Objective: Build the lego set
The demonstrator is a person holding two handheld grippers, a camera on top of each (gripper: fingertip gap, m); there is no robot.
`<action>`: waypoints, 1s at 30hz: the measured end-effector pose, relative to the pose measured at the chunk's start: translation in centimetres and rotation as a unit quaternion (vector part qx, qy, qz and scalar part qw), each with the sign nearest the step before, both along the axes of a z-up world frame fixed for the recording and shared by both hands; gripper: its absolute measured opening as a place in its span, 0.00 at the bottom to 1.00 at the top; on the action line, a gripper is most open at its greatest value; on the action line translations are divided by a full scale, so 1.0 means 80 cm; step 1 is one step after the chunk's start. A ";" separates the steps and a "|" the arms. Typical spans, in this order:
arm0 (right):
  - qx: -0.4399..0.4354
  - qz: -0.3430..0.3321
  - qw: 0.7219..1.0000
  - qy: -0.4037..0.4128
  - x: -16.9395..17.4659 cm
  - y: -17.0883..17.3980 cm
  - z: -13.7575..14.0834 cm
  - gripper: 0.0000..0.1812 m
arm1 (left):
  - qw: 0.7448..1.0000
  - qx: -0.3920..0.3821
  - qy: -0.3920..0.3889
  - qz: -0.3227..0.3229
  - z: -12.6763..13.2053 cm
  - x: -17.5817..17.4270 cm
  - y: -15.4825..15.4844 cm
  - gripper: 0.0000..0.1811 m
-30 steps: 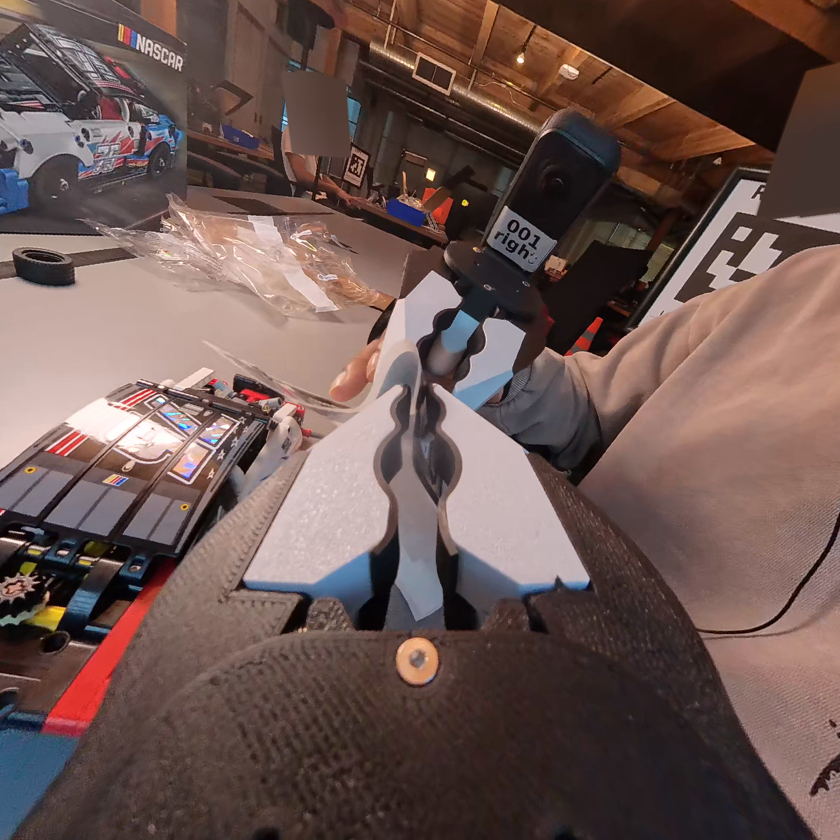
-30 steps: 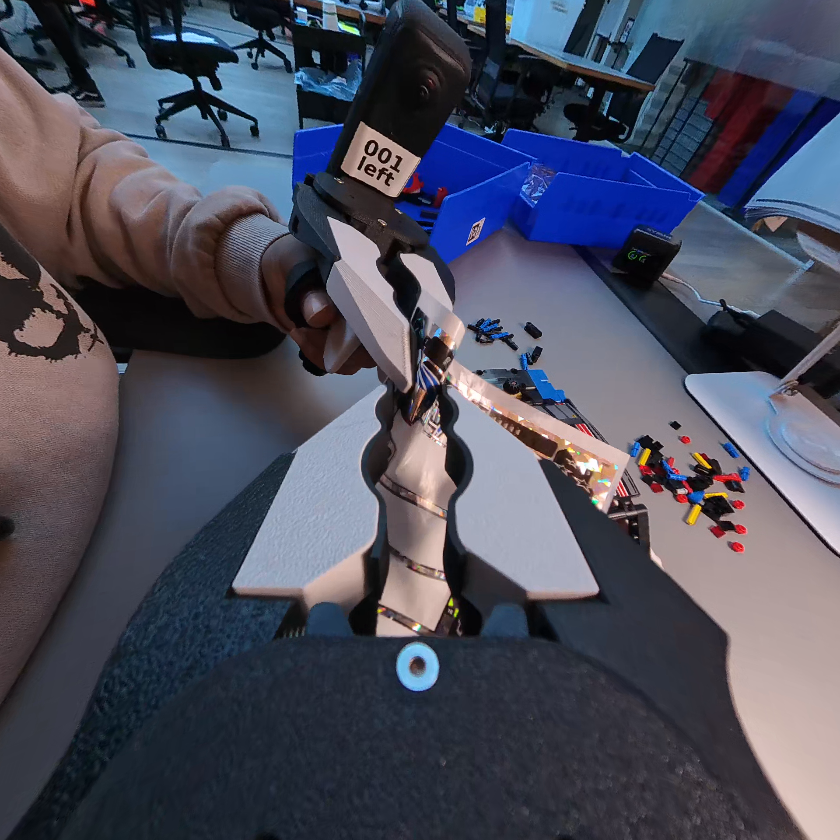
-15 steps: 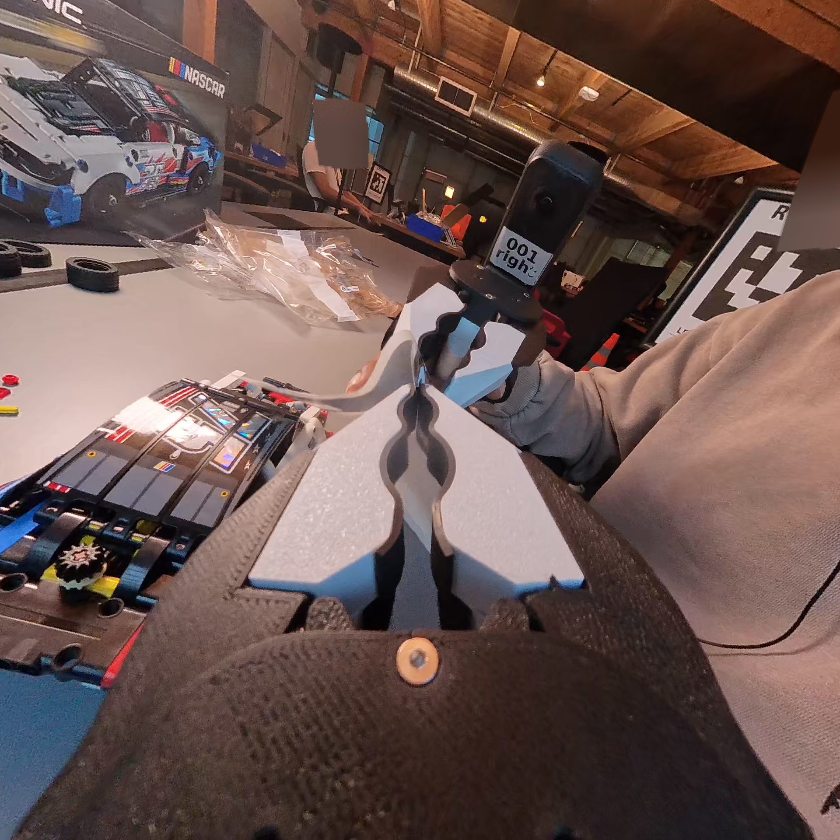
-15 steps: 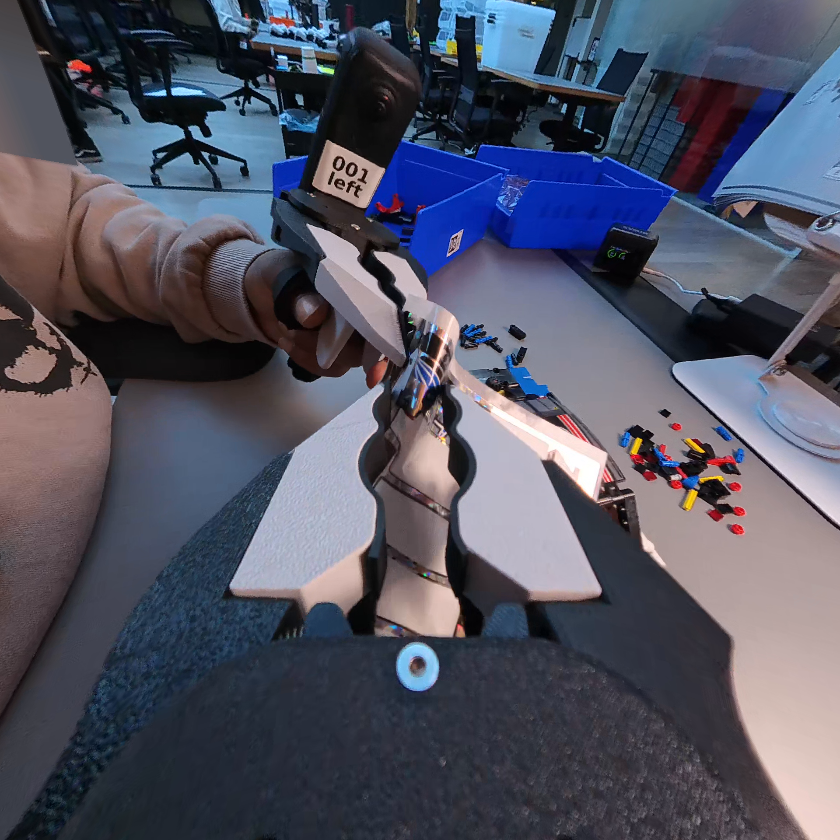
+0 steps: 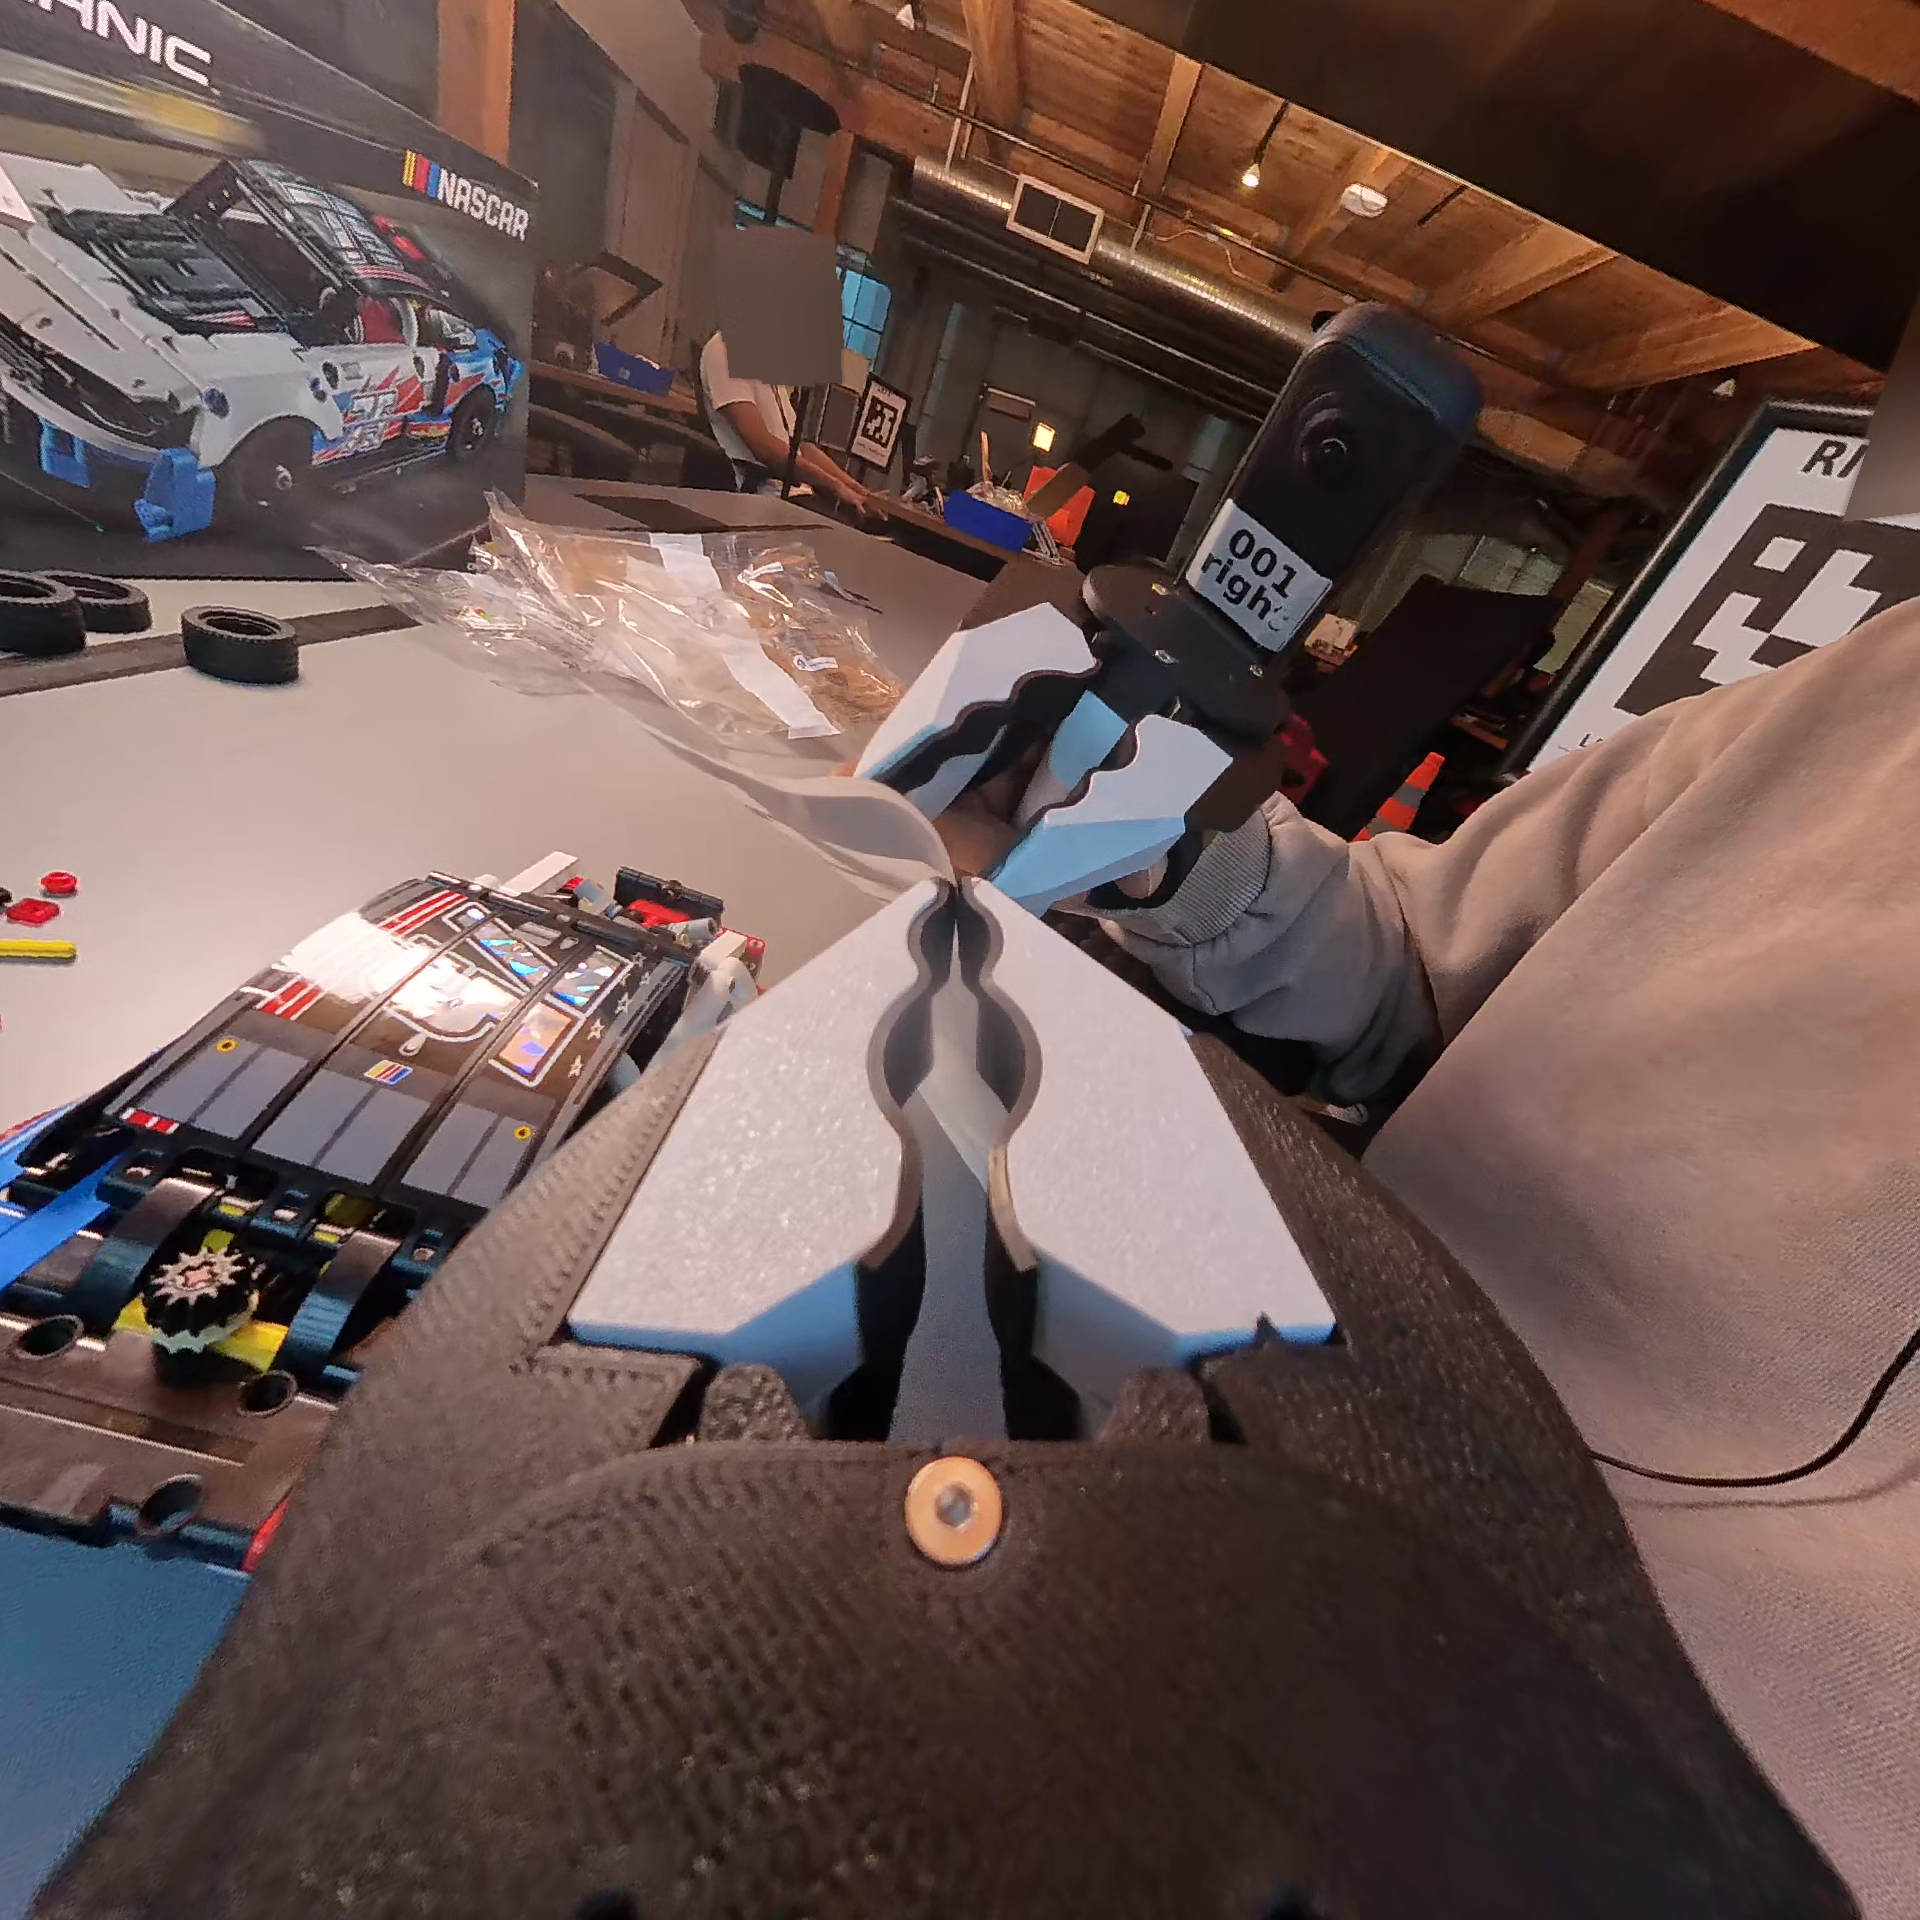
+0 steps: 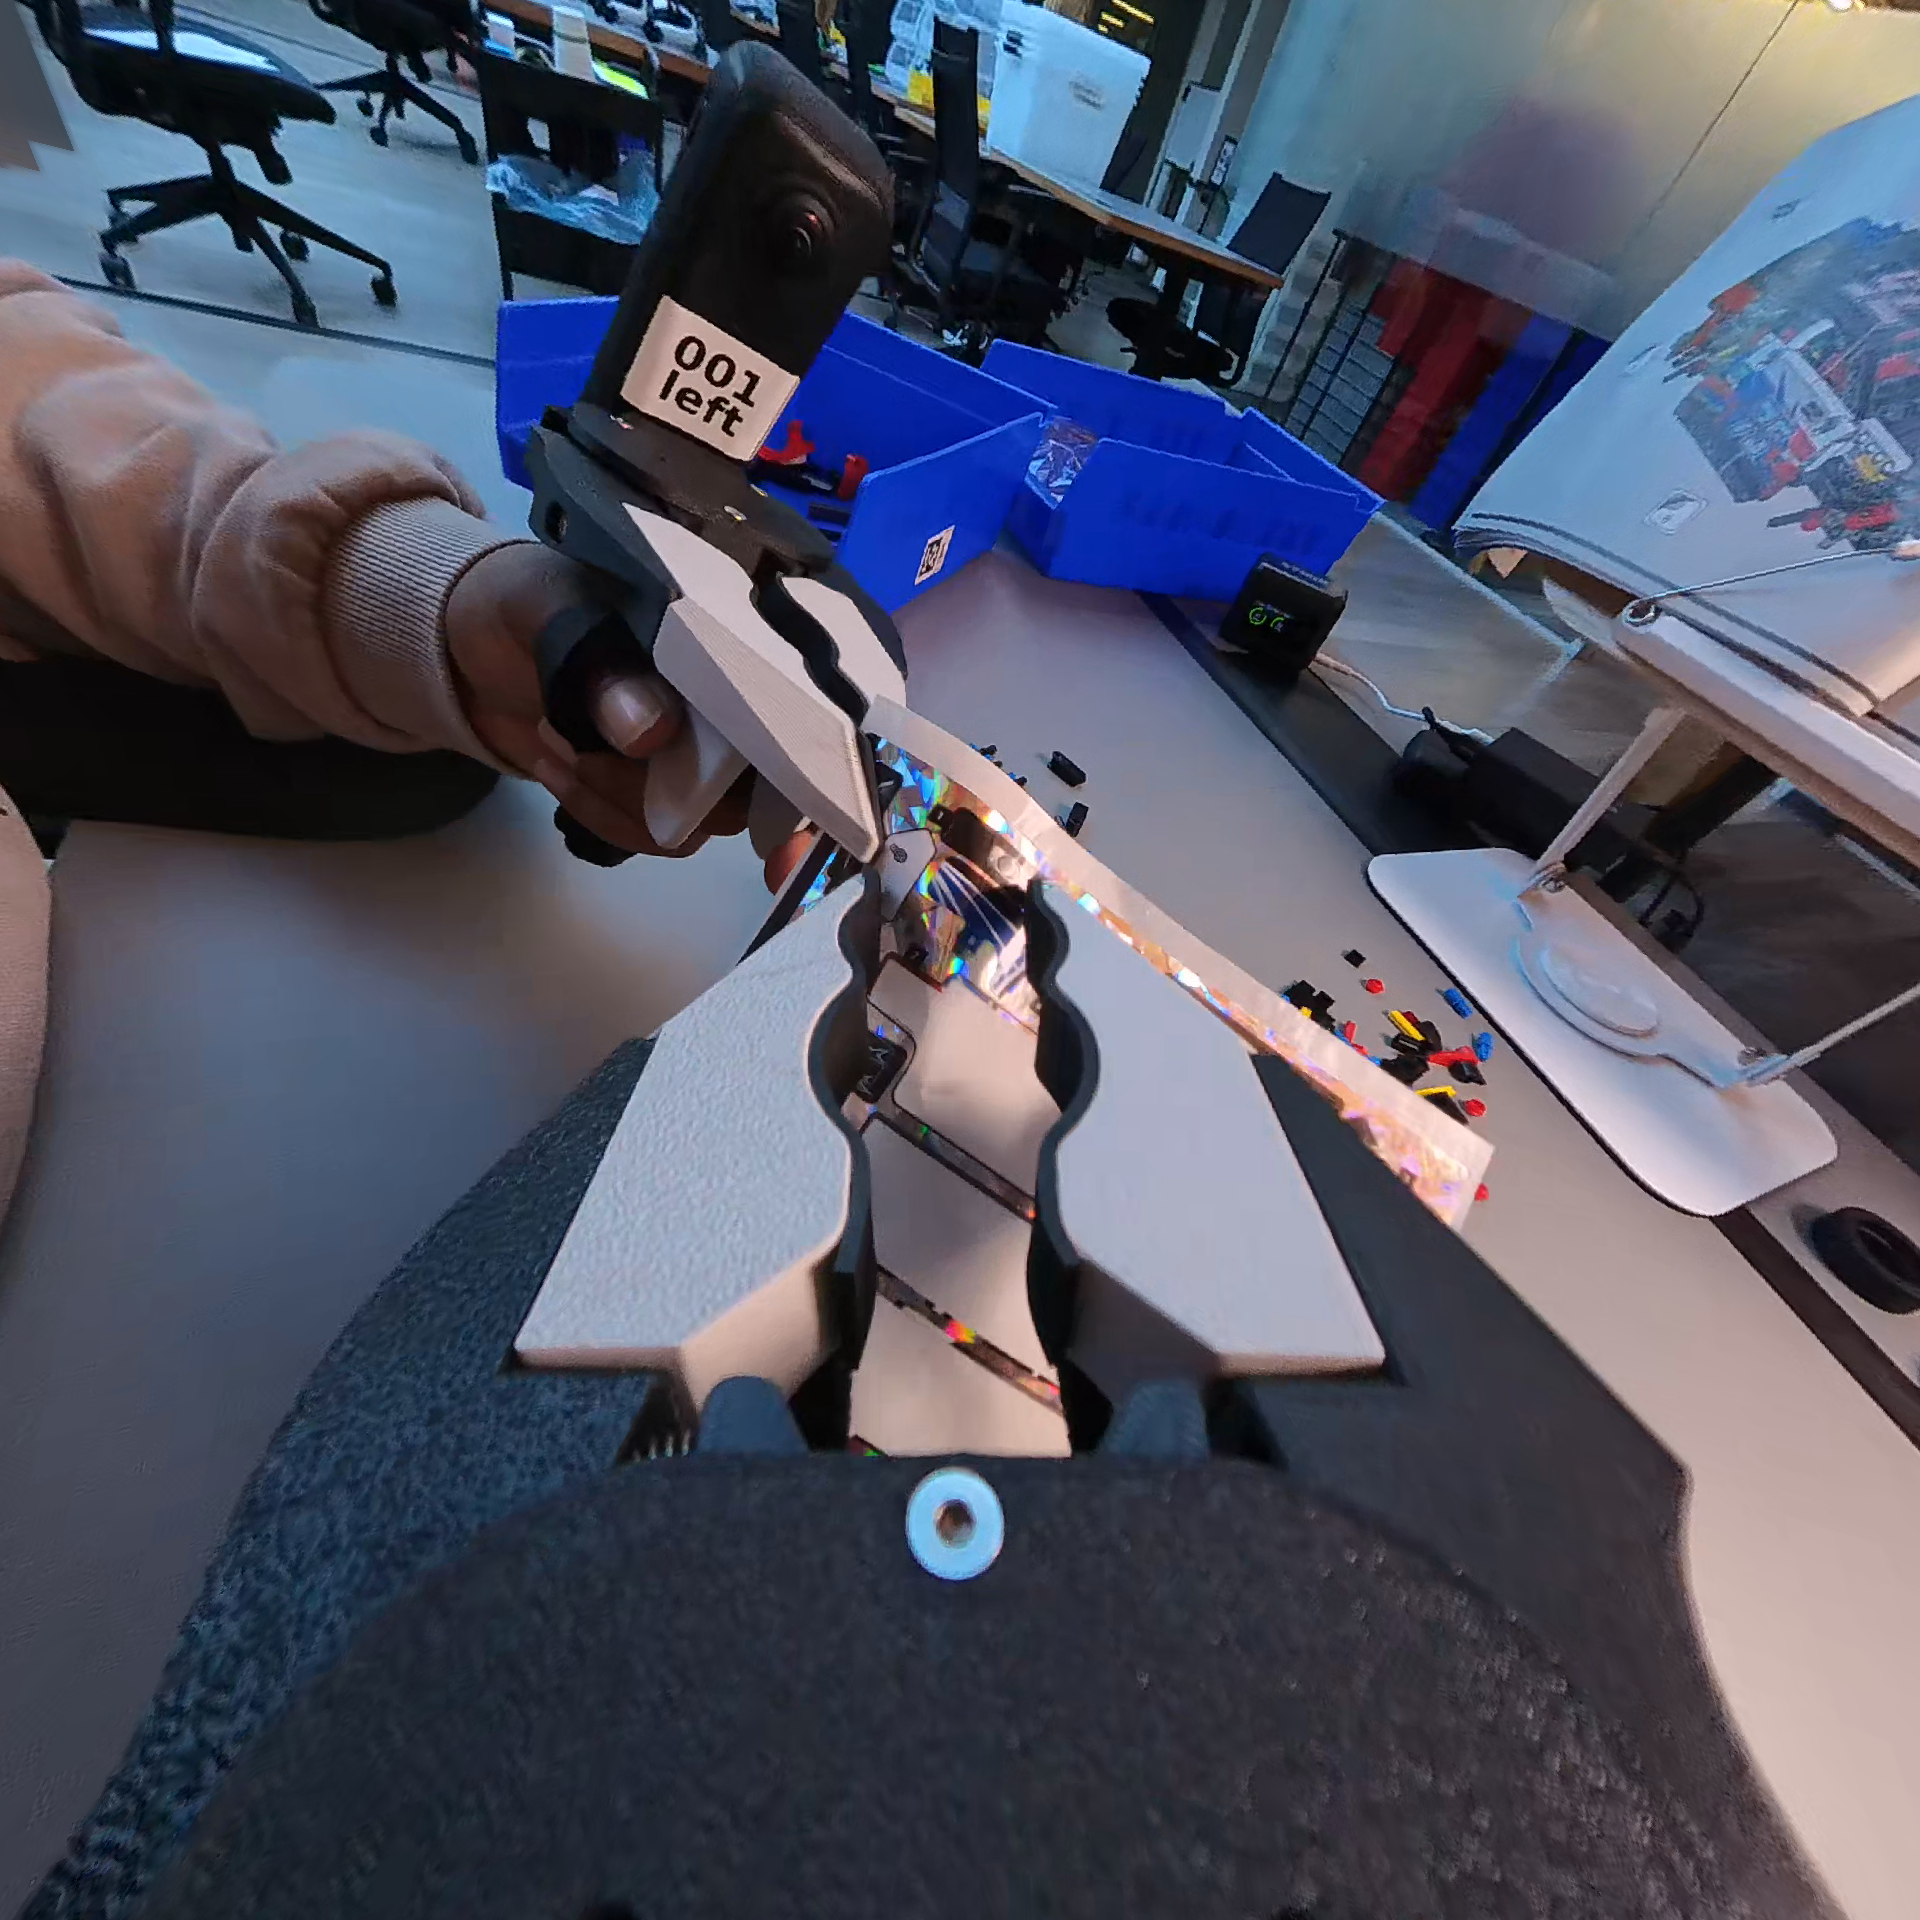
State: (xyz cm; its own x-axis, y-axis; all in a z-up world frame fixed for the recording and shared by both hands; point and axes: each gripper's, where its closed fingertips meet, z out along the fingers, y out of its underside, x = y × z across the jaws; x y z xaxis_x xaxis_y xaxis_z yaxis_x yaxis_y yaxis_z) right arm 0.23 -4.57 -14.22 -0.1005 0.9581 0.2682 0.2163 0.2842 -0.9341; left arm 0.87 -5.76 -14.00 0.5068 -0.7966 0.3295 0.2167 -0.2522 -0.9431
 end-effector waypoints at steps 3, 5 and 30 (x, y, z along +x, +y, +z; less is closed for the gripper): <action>-0.007 0.009 1.000 -0.015 0.002 -0.004 -0.005 0.13 | 1.000 0.014 0.015 0.002 -0.002 0.002 -0.001 0.00; -0.007 0.017 1.000 -0.019 0.002 -0.009 -0.008 0.11 | 1.000 0.019 0.018 0.002 -0.002 0.003 -0.002 0.00; 0.011 0.048 0.999 -0.003 0.003 -0.024 -0.009 0.03 | 1.000 0.012 0.023 -0.008 -0.004 0.008 -0.004 0.00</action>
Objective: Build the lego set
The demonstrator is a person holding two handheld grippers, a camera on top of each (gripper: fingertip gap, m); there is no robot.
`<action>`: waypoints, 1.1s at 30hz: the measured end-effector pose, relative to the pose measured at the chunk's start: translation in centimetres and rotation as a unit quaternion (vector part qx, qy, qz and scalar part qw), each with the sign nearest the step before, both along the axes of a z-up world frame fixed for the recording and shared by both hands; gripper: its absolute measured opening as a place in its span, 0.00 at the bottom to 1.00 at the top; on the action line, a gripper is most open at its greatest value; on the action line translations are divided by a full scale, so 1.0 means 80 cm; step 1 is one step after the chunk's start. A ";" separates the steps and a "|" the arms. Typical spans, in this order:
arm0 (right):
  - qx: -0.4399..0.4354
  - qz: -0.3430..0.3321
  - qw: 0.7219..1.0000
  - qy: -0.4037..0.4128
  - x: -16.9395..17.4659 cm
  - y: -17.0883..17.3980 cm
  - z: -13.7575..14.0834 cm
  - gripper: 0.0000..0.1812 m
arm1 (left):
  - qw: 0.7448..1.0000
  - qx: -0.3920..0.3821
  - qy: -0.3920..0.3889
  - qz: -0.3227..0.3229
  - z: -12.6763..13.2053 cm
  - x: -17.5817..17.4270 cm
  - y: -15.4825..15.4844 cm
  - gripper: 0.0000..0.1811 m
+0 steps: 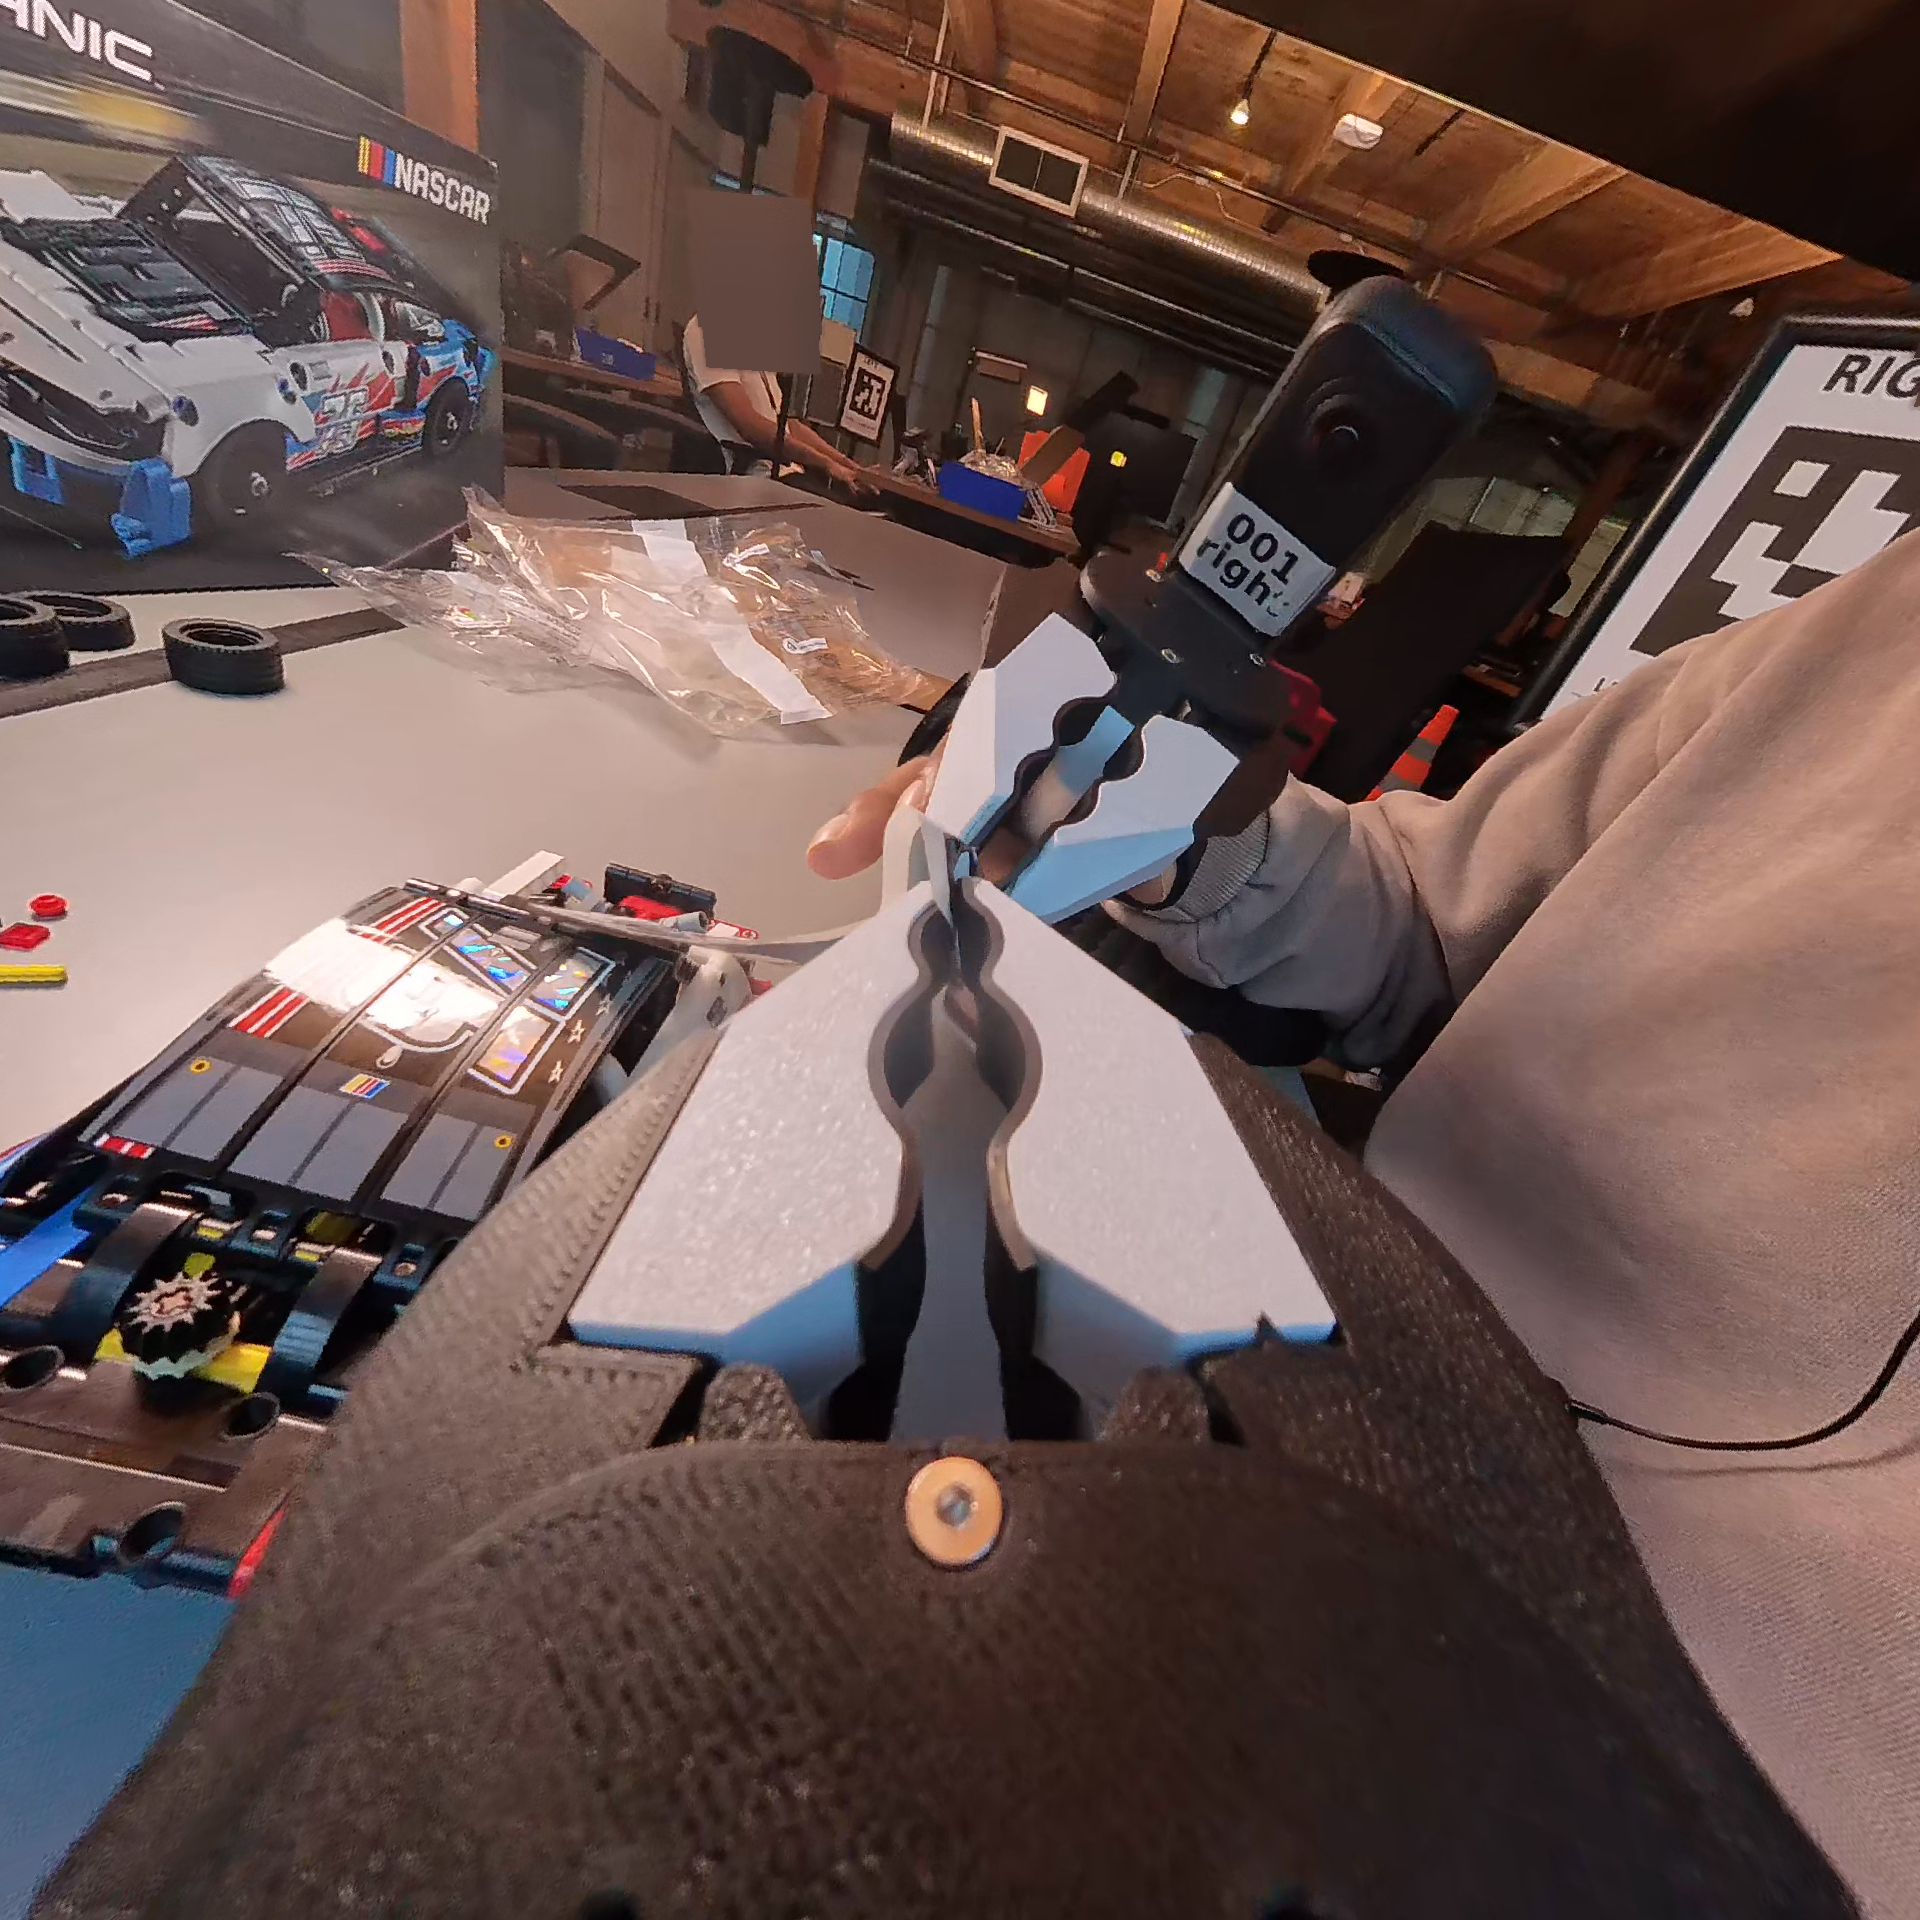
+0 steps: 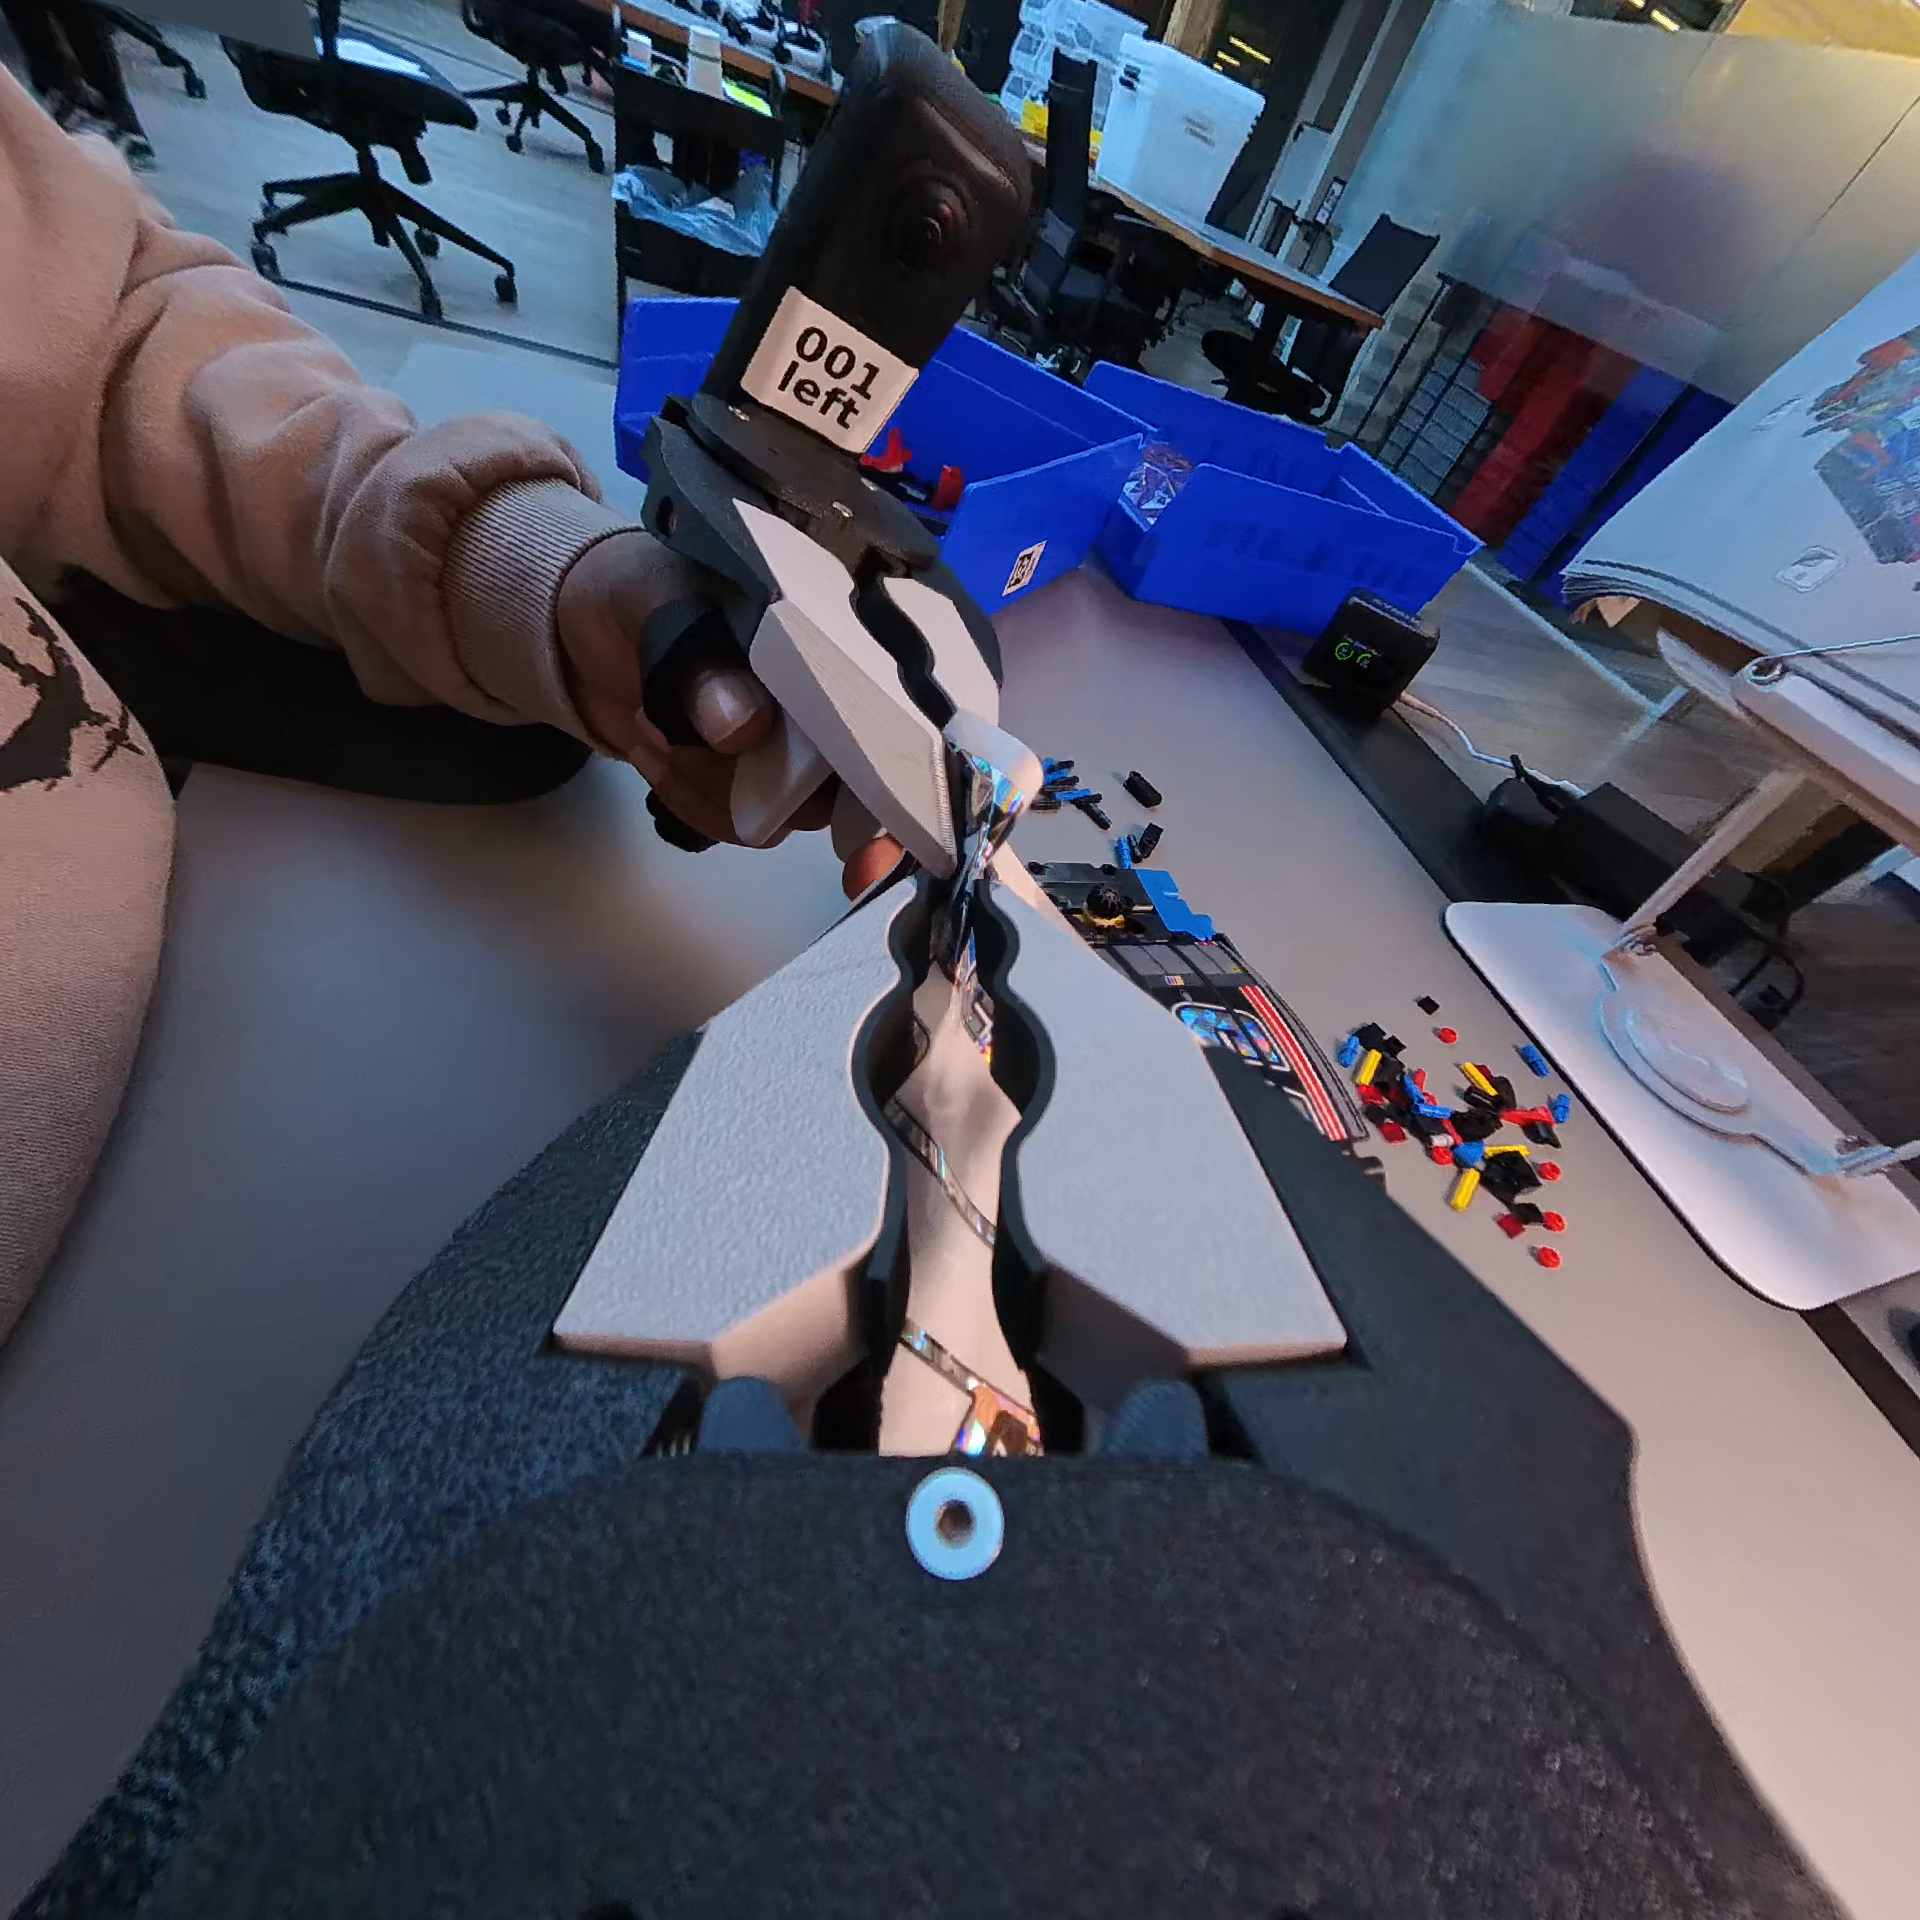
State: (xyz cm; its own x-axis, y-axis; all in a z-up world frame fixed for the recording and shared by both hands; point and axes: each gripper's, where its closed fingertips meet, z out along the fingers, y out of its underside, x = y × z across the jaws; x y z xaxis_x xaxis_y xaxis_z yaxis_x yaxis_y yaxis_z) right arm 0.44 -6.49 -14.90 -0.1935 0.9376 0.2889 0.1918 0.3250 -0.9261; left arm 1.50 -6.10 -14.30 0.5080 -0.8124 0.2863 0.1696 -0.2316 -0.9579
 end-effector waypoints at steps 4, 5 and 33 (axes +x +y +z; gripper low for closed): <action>-0.052 0.002 0.999 0.002 0.004 0.009 0.005 0.02 | 0.999 0.007 0.029 0.015 -0.004 -0.002 0.002 0.00; -0.056 0.002 0.998 0.007 0.005 0.010 0.008 0.01 | 0.999 0.008 0.034 0.018 -0.004 -0.002 0.003 0.00; -0.136 0.008 0.989 0.064 0.030 0.034 0.050 0.00 | 0.999 0.001 -0.007 0.036 0.023 -0.027 0.009 0.00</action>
